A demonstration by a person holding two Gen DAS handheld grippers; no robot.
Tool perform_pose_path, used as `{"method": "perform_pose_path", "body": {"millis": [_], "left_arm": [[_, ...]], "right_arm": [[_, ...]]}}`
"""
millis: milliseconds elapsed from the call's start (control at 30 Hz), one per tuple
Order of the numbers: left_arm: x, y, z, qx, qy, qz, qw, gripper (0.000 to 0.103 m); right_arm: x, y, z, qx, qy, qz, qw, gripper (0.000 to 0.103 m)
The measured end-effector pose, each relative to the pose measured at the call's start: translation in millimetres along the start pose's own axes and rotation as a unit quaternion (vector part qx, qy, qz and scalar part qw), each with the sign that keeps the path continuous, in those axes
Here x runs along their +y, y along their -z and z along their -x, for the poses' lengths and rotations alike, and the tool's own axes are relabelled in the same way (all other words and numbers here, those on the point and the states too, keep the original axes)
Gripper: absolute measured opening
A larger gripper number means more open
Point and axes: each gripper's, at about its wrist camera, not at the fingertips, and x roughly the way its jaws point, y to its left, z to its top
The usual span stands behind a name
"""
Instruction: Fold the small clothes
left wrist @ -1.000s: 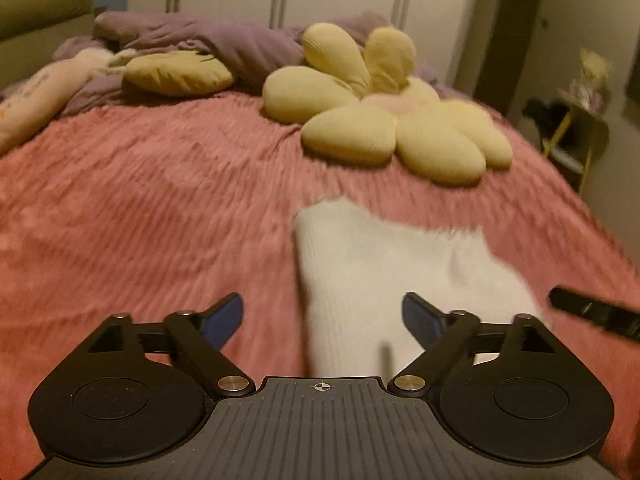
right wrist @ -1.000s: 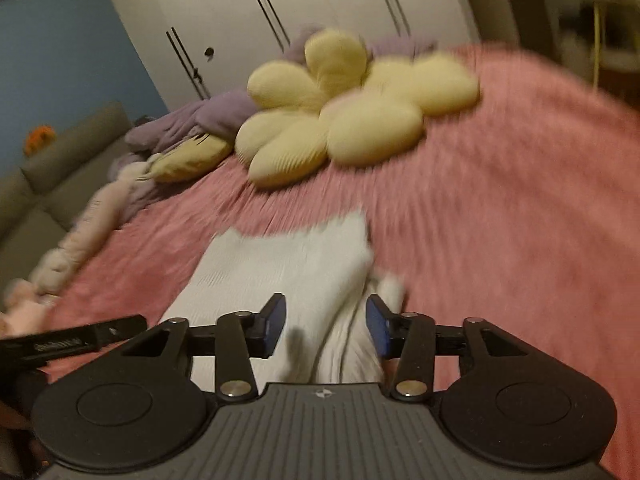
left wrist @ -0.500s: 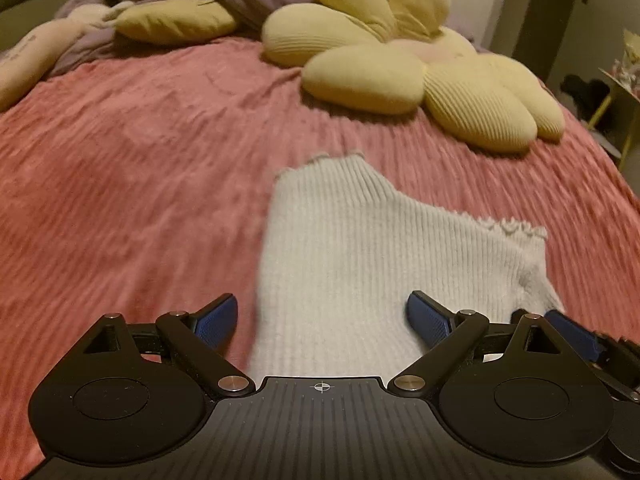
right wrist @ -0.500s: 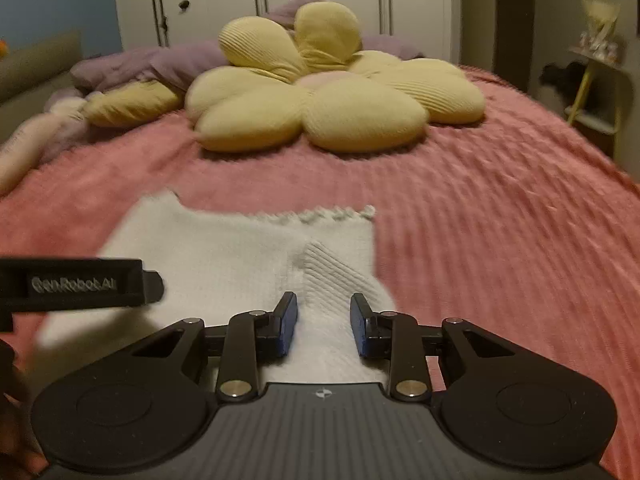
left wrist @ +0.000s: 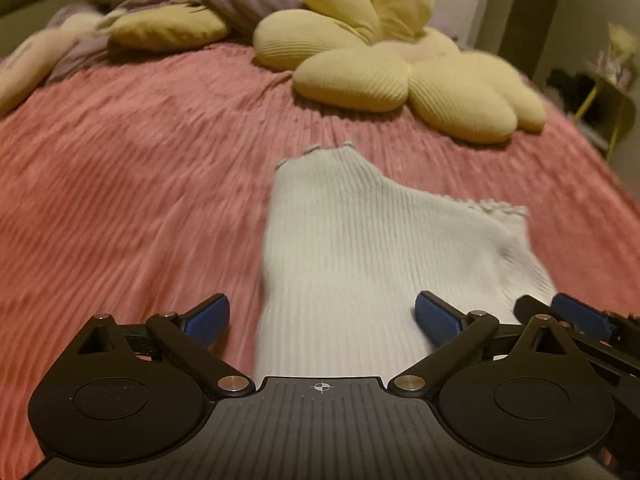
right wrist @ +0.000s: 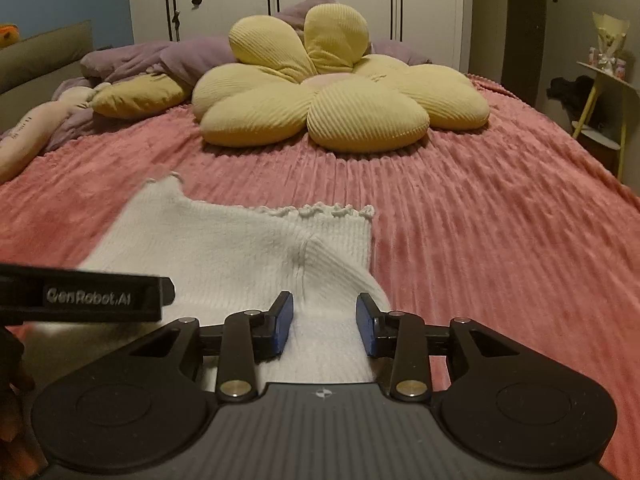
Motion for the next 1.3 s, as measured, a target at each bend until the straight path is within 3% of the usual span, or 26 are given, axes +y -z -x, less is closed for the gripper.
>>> {"method": "perform_pose_path", "body": {"millis": [133, 233, 367, 433, 533, 700, 767, 833, 967, 1167, 1233, 1300], "left_arm": [[13.2, 20.2, 27.0, 0.011, 0.017, 0.034, 0.9992, 0.102], [12.8, 29.8, 31.2, 0.02, 0.015, 0.033, 0.9991, 0.102], [9.4, 29.9, 29.9, 0.029, 0.005, 0.014, 0.9995, 0.103], [8.3, 27.2, 34.6, 0.037, -0.003, 0.01, 0.9993, 0.103], [6.5, 30.4, 50.3, 0.031, -0.013, 0.0, 0.9994, 0.102], [9.8, 47.1, 60.9, 0.051, -0.003, 0.008, 0.9986, 0.102], [8.4, 56.5, 55.4, 0.076, -0.02, -0.009, 0.9969, 0.102], [12.6, 67.3, 58.5, 0.074, -0.024, -0.019, 0.9968, 0.103], [30.5, 76.2, 71.4, 0.075, -0.02, 0.008, 0.997, 0.103], [44.1, 89.5, 103.5, 0.059, -0.03, 0.03, 0.9974, 0.102], [43.2, 92.1, 114.0, 0.051, -0.042, 0.02, 0.9976, 0.103], [42.6, 93.0, 122.4, 0.048, -0.048, 0.012, 0.9976, 0.103]], "right_arm": [[-3.6, 14.8, 50.5, -0.019, -0.017, -0.014, 1.0, 0.035], [-2.6, 32.7, 74.1, -0.013, -0.023, -0.012, 1.0, 0.035], [2.5, 49.1, 72.5, 0.003, -0.003, 0.029, 1.0, 0.044], [0.9, 47.6, 68.4, 0.012, 0.003, 0.04, 0.999, 0.052], [-4.3, 36.5, 69.8, 0.043, -0.003, 0.03, 0.999, 0.053], [-0.5, 49.5, 93.7, 0.041, -0.014, 0.035, 0.998, 0.054], [-0.1, 59.3, 92.3, 0.051, -0.004, 0.043, 0.998, 0.057], [-1.4, 61.2, 94.0, 0.053, 0.004, 0.041, 0.998, 0.063], [1.4, 58.3, 99.7, 0.062, 0.042, 0.079, 0.994, 0.07], [-2.7, 62.1, 118.6, 0.104, 0.097, 0.077, 0.987, 0.076], [-4.7, 64.7, 133.6, 0.106, 0.072, 0.059, 0.99, 0.099], [-2.5, 70.3, 147.8, 0.113, 0.049, 0.051, 0.991, 0.099]]}}
